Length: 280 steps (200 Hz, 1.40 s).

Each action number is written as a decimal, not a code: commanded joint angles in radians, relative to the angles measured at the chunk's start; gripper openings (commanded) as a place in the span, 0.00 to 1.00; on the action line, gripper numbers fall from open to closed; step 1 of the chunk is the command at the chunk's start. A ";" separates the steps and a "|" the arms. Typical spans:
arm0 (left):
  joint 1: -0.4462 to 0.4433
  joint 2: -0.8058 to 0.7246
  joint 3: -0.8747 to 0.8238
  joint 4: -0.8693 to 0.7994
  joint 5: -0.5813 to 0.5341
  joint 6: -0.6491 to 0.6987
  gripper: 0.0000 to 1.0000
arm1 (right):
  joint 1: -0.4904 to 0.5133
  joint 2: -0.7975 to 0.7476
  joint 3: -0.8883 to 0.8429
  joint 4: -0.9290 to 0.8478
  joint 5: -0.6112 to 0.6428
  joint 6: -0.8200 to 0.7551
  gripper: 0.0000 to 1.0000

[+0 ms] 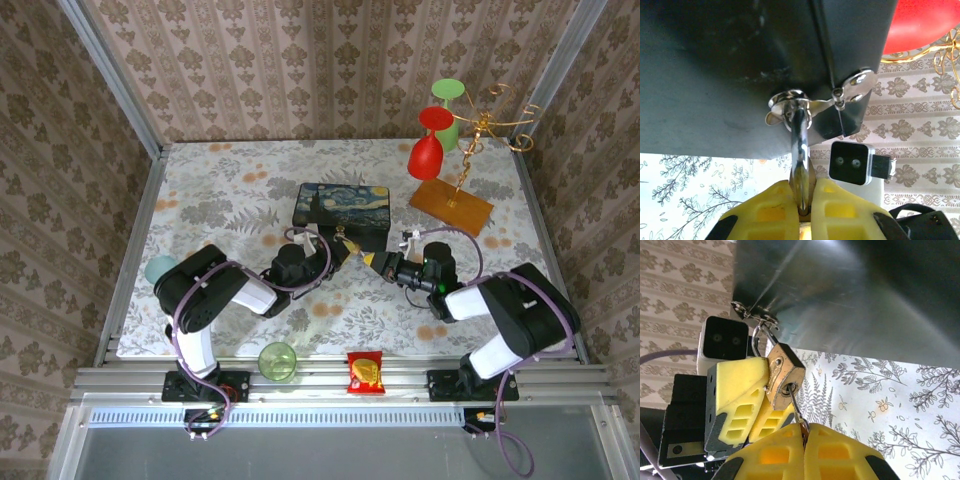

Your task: Unlock a padlock with a key

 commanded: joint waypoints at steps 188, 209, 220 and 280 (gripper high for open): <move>-0.059 0.066 0.047 0.080 0.041 -0.003 0.00 | 0.006 -0.096 0.103 -0.337 0.026 -0.177 0.00; -0.067 0.061 0.040 0.085 0.034 -0.010 0.00 | -0.024 -0.024 0.080 -0.147 -0.041 -0.060 0.00; -0.072 0.053 0.035 0.084 0.028 -0.015 0.00 | -0.032 0.020 0.077 -0.045 -0.073 0.004 0.00; -0.078 -0.005 0.062 0.086 0.044 -0.040 0.00 | -0.046 0.062 0.099 -0.008 -0.130 0.050 0.00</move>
